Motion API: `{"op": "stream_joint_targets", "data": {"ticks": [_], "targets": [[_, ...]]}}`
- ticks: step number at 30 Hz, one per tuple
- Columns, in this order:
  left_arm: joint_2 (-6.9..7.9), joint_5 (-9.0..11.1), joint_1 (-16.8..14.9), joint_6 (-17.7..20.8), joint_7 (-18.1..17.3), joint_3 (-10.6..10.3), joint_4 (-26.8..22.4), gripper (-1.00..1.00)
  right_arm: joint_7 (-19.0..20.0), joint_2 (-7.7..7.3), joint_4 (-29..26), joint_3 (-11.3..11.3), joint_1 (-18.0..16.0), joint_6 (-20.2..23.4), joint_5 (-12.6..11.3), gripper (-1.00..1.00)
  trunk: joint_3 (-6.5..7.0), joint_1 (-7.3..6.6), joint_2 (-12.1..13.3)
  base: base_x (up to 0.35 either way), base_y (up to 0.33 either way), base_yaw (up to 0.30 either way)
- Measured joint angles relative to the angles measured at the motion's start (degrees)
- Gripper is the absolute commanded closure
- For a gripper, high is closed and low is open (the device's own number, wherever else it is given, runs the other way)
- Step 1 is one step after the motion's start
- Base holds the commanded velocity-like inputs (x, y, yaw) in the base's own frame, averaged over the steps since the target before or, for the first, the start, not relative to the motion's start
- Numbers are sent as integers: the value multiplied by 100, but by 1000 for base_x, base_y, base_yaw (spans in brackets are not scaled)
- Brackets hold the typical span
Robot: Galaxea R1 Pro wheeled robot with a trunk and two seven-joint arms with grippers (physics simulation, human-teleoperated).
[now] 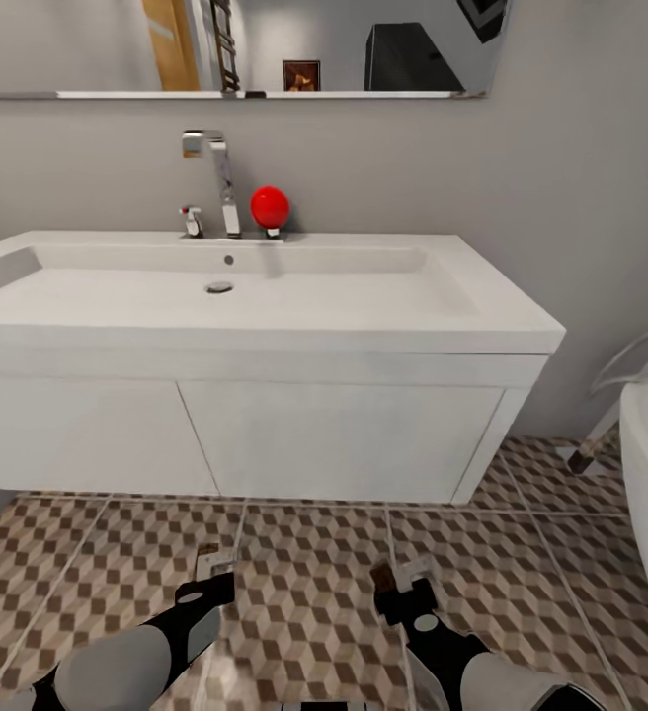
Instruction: Take the four mousetraps from the cabinet in the bathroom and place them on the bathroom floor. Make sure all four end up on the same floor surface, and ensure that at least two of them are either under or directly next to the same bathroom sink.
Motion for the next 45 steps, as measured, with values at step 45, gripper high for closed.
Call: {"op": "stream_joint_targets", "data": {"ticks": [45], "targets": [[-154,54,291,-177,-340,38,-129,100,45,53,-370,0,-333,515,323,100,-516,243,-381,45,0,0]]}}
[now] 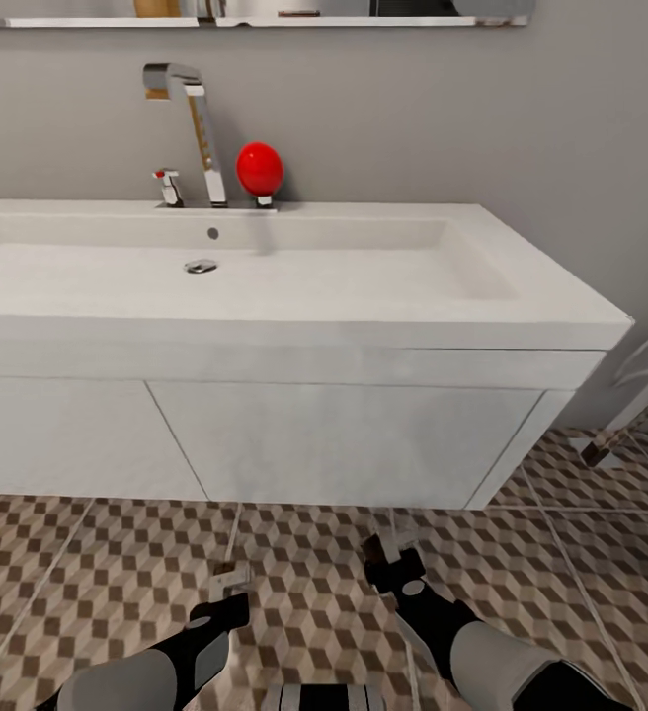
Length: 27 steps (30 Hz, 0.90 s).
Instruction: Take the four mousetraps from the cabinet in the bathroom and place them on the bathroom floor. Make sure all four end up on the same floor surface, and ensure that at least two of them are either under or directly next to the same bathroom sink.
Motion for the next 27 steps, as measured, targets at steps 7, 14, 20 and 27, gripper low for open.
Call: {"op": "stream_joint_targets", "data": {"ticks": [7,14,20,27], "targets": [[12,0,-47,5,8,-14,28,100,17,31,-212,-16,-72,1201,-818,100,-155,18,-9,0,0,0],[30,-9,-340,45,4,-30,113,100,2,29,-261,-33,-201,1271,-1228,100,-288,33,-18,0,0,0],[17,-13,-487,2,-5,-42,123,100,0,27,-284,-33,-265,1268,-1245,100,-289,33,-18,0,0,0],[-50,-20,-786,2,-45,-41,100,100,-8,39,-268,-296,-496,1425,-1266,100,-288,33,-18,0,0,0]]}}
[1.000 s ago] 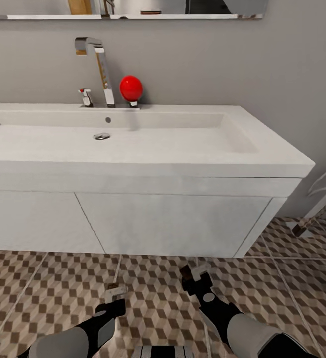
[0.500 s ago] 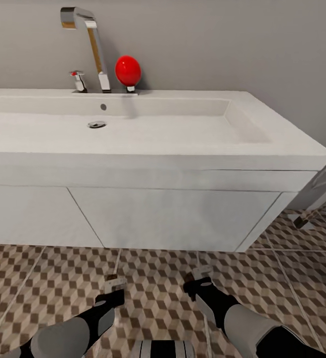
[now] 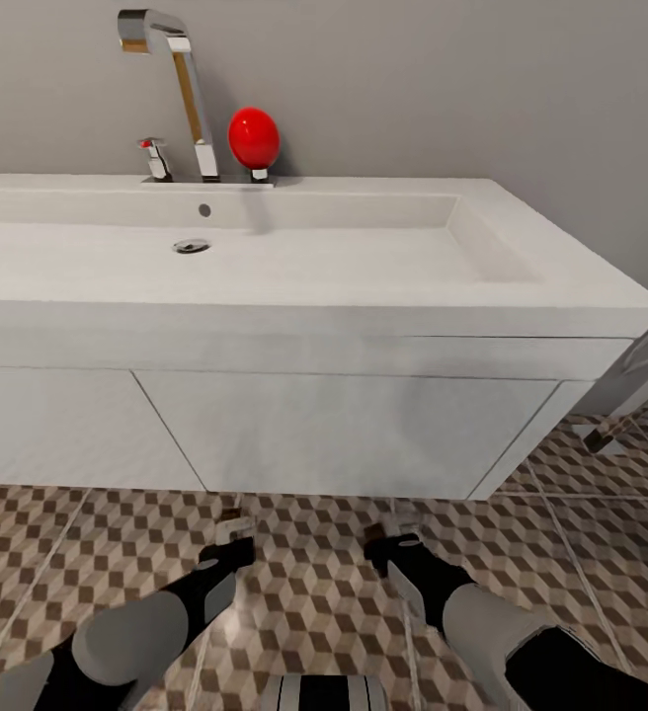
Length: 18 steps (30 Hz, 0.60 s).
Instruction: Take the four mousetraps from the cabinet in the bathroom and place them on the bathroom floor. Make sure all four end up on the same floor surface, and ensure that at least two of them are either under or directly next to the same bathroom sink.
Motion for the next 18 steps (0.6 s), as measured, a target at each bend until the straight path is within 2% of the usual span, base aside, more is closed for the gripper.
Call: {"op": "stream_joint_targets", "data": {"ticks": [2,5,8,10,18], "targets": [[-37,-8,-116,15,5,-6,-2,100,-16,-13,7,-432,-180,301,9,100,1,0,0,0,0,0],[-46,-18,-375,133,37,-4,-4,100,-50,-19,48,-636,-314,433,6,100,0,0,0,0,0,0],[-33,-22,-689,856,60,0,2,100,-276,-16,57,-699,-360,473,5,100,0,0,0,0,0,0],[-33,-7,-796,1141,67,2,1,100,-382,-19,52,-708,-366,476,5,100,0,0,0,0,0,0],[-41,-13,-857,1323,78,3,-2,100,-502,-5,29,-699,-369,461,29,100,0,0,0,0,0,0]]}}
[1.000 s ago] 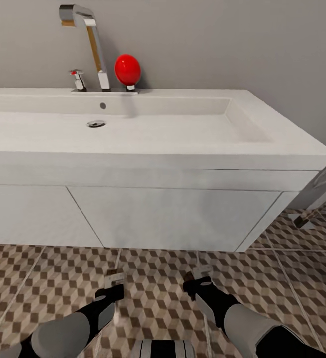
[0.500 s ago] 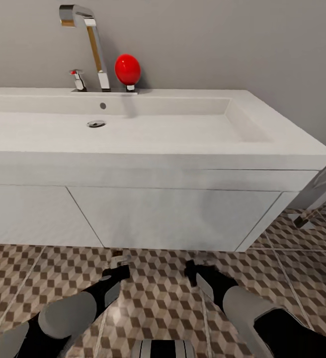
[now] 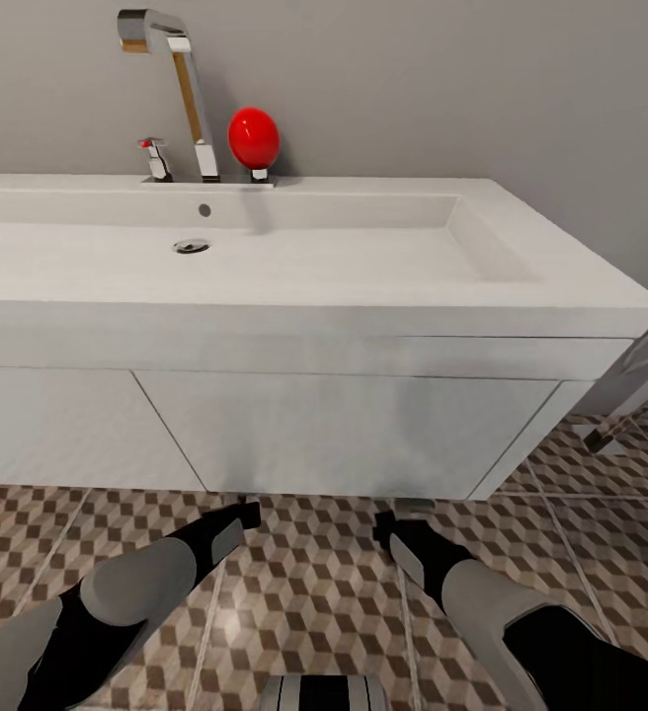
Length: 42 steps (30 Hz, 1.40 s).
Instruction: Take the four mousetraps from the cabinet in the bathroom and place them on the bathroom floor. Make sure all four end up on the same floor surface, and ensure that at least two of them are either under or directly next to the same bathroom sink.
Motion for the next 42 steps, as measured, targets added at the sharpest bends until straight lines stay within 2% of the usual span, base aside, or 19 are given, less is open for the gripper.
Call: {"op": "stream_joint_targets", "data": {"ticks": [14,25,37,42], "targets": [[47,-3,-1,-57,-26,-17,-1,100,36,3,-22,56,3,-46,59,100,0,0,0,0,0,0],[53,-3,-1,-59,-26,-18,-1,100,44,-16,-24,48,2,-54,60,100,37,0,0,0,0,-127],[67,-3,-1,-63,-17,-18,5,100,47,-15,-24,48,11,-54,60,100,37,1,0,-129,114,-1],[77,-2,0,-71,-17,-18,7,100,46,-9,-21,49,11,-56,61,100,37,0,0,-5,4,197]]}}
